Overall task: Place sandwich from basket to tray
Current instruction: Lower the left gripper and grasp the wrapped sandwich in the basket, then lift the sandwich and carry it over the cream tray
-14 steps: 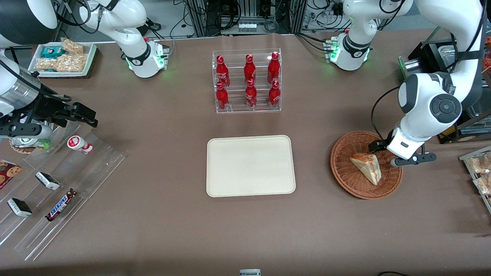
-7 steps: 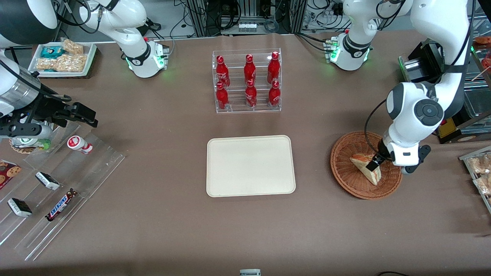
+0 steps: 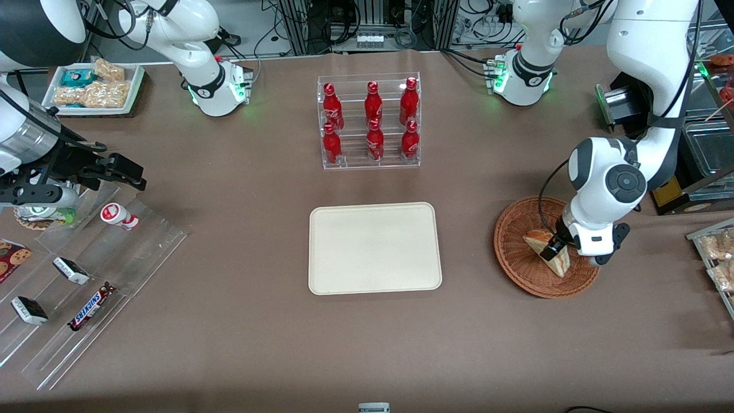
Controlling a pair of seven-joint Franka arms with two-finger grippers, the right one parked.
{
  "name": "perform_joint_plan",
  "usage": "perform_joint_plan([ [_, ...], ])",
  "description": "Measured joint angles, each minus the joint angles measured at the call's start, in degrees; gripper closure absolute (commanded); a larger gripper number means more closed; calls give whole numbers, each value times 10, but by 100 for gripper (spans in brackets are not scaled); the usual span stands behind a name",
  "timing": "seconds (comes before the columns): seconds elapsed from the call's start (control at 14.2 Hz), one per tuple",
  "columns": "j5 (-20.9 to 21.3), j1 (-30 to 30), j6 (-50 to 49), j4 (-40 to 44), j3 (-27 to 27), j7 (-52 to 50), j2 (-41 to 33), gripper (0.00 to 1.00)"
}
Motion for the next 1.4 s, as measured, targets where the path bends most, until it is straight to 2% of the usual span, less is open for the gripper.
perform_joint_plan([
  [0.21,0,0,-22,11,0,5,2,95],
  [0.49,0,-7,-191,121,-12,27,0,95],
  [0.63,0,-31,-227,163,-17,28,0,94],
  [0.91,0,-119,-213,187,-21,28,20,93],
  [1.4,0,-287,-118,299,-23,32,149,91],
])
